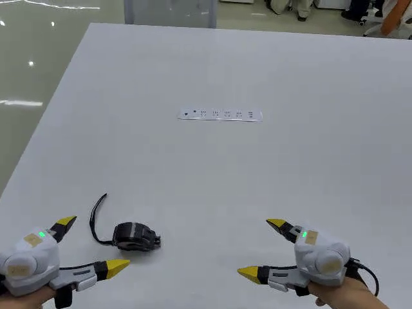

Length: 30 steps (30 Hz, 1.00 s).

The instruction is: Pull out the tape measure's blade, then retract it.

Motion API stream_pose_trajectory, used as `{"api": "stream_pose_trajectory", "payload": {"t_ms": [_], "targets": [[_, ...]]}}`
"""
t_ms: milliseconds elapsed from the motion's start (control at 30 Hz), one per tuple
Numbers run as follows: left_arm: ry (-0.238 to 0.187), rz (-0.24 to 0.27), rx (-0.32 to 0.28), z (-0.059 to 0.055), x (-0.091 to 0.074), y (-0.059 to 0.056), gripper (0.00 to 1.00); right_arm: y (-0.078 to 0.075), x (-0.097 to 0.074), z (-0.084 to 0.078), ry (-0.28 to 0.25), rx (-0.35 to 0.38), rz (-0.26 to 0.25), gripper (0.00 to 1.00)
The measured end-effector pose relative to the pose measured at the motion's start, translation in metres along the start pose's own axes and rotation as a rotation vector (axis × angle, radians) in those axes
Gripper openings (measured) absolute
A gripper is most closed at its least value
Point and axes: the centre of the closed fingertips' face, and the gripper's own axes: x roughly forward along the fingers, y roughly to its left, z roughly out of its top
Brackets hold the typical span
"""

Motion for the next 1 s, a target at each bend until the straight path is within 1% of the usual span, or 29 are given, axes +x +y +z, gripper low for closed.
{"api": "stream_pose_trajectory", "payload": {"t_ms": [33, 100, 133, 167, 200, 233, 267, 367, 400, 433, 500, 567, 633, 700, 733, 800, 867, 933, 967, 1000], "targets": [[0.003, -0.002, -0.003, -0.002, -0.001, 0.001, 1.0, -0.004, -0.004, -0.003, -0.005, 0.021, -0.011, 0.82], [-0.006, -0.015, -0.029, -0.003, -0.004, 0.003, 1.0, -0.011, -0.014, -0.01, -0.006, 0.041, -0.027, 0.84], [-0.004, -0.018, -0.042, -0.004, -0.004, 0.004, 1.0, -0.012, -0.017, -0.013, -0.004, 0.042, -0.031, 0.85], [0.014, -0.014, -0.063, -0.008, -0.005, 0.005, 1.0, -0.015, -0.021, -0.018, -0.001, 0.049, -0.036, 0.87], [0.009, -0.011, -0.065, -0.008, -0.005, 0.006, 1.0, -0.016, -0.024, -0.02, 0.001, 0.053, -0.037, 0.87], [-0.005, -0.008, -0.07, -0.007, -0.007, 0.007, 1.0, -0.017, -0.027, -0.025, 0.006, 0.054, -0.039, 0.88], [-0.01, -0.008, -0.081, -0.007, -0.007, 0.007, 1.0, -0.017, -0.029, -0.028, 0.01, 0.053, -0.042, 0.9], [-0.003, -0.016, -0.085, -0.01, -0.009, 0.006, 1.0, -0.016, -0.034, -0.033, 0.023, 0.046, -0.047, 0.92], [-0.013, -0.034, -0.094, -0.01, -0.01, 0.004, 1.0, -0.016, -0.035, -0.036, 0.032, 0.029, -0.055, 0.92], [-0.02, -0.038, -0.098, -0.01, -0.011, 0.004, 1.0, -0.016, -0.036, -0.039, 0.038, 0.019, -0.06, 0.92], [0.022, -0.003, -0.071, -0.019, -0.012, 0.012, 1.0, -0.017, -0.037, -0.044, 0.045, 0.019, -0.062, 0.92], [0.008, -0.019, -0.076, -0.019, -0.013, 0.01, 1.0, -0.019, -0.039, -0.049, 0.05, 0.026, -0.067, 0.92], [0.011, -0.016, -0.047, -0.021, -0.014, 0.011, 1.0, -0.02, -0.042, -0.05, 0.048, 0.029, -0.071, 0.92], [0.012, -0.024, -0.039, -0.021, -0.015, 0.008, 1.0, -0.02, -0.044, -0.05, 0.044, 0.029, -0.074, 0.93], [0.008, -0.025, -0.03, -0.023, -0.014, 0.007, 1.0, -0.021, -0.045, -0.052, 0.046, 0.019, -0.078, 0.93], [0.024, -0.029, -0.015, -0.028, -0.013, 0.004, 1.0, -0.021, -0.046, -0.058, 0.059, 0.017, -0.078, 0.93], [0.02, -0.034, -0.014, -0.027, -0.013, 0.002, 1.0, -0.018, -0.046, -0.06, 0.062, 0.019, -0.07, 0.94], [0.014, -0.036, 0.002, -0.024, -0.012, 0.001, 1.0, -0.014, -0.047, -0.061, 0.059, 0.017, -0.064, 0.95], [0.008, -0.039, 0.007, -0.021, -0.012, 0.001, 1.0, -0.014, -0.047, -0.062, 0.059, 0.017, -0.065, 0.96], [0.004, -0.042, 0.003, -0.02, -0.012, 0.002, 1.0, -0.015, -0.047, -0.062, 0.059, 0.017, -0.067, 0.96]]}}
